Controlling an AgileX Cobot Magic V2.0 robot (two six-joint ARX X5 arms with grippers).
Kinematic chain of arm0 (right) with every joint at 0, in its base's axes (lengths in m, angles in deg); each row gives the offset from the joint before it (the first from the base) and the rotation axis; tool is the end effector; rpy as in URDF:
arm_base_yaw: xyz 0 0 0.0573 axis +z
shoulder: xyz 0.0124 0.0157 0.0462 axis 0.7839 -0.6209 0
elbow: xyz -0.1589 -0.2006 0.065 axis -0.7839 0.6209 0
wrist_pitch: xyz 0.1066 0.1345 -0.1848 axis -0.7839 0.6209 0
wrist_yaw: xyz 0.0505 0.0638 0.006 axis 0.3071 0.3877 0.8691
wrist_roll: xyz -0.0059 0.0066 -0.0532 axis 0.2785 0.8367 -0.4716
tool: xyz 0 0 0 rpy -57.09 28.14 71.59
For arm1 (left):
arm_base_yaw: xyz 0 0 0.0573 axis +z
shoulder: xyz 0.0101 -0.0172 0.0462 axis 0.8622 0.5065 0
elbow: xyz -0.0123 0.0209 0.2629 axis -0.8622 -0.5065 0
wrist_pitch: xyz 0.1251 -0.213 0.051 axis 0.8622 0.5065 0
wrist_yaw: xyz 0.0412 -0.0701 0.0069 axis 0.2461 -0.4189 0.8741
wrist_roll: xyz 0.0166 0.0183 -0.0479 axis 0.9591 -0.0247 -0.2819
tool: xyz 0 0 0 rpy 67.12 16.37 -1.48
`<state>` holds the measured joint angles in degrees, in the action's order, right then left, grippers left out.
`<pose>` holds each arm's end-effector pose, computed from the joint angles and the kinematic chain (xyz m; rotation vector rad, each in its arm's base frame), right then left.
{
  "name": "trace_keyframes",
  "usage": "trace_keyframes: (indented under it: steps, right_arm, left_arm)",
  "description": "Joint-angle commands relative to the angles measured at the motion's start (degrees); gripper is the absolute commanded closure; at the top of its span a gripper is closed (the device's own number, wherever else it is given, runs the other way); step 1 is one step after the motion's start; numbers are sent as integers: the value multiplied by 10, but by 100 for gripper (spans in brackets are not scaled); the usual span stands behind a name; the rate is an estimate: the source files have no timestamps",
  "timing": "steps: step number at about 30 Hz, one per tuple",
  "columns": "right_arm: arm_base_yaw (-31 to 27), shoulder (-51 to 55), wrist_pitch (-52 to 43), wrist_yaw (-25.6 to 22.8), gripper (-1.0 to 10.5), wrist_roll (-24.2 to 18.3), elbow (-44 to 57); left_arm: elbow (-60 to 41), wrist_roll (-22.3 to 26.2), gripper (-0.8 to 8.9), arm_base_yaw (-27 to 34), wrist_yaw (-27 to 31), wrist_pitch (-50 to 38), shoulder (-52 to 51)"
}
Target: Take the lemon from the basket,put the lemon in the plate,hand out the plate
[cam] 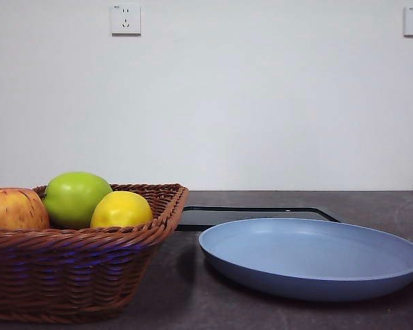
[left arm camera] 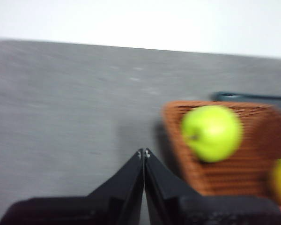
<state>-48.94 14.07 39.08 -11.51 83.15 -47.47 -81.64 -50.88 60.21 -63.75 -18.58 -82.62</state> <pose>0.0958 0.0075 0.1550 0.2878 0.1462 0.1327 0.0973 -0.0036 0.1526 -0.1553 0.1757 -0.1373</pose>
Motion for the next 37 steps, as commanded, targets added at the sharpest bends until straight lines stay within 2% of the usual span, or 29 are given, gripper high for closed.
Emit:
trace_keyframes:
  steps: [1, 3, 6, 9, 16, 21, 25, 30, 37]
  right_arm:
    - [0, 2, -6, 1, 944, 108, 3]
    - [0, 2, -6, 9, 944, 127, 3]
    - [0, 2, 0, 36, 944, 128, -3]
    - [0, 1, 33, 44, 944, 128, -26]
    - [0, -37, 114, 44, 944, 120, -128]
    - [0, -103, 170, 44, 944, 84, -228]
    - [0, -170, 200, 44, 944, 55, -300]
    - [0, -264, 258, 46, 944, 4, -384]
    - [0, -414, 364, 58, 943, -90, -473]
  left_arm:
    - [-7, -95, 805, 1, -74, -9, -1]
    - [-7, -122, 805, 1, -112, -14, -1]
    - [-6, -140, 807, 1, -150, -24, -1]
    - [5, -166, 807, 1, -147, -19, 0]
    - [85, -172, 807, 1, -118, 39, 33]
    - [162, -169, 807, 1, -119, 62, 103]
    - [229, -131, 807, 1, -124, 83, 171]
    - [309, -78, 807, 0, -160, 114, 252]
    - [412, -31, 807, -5, -241, 180, 358]
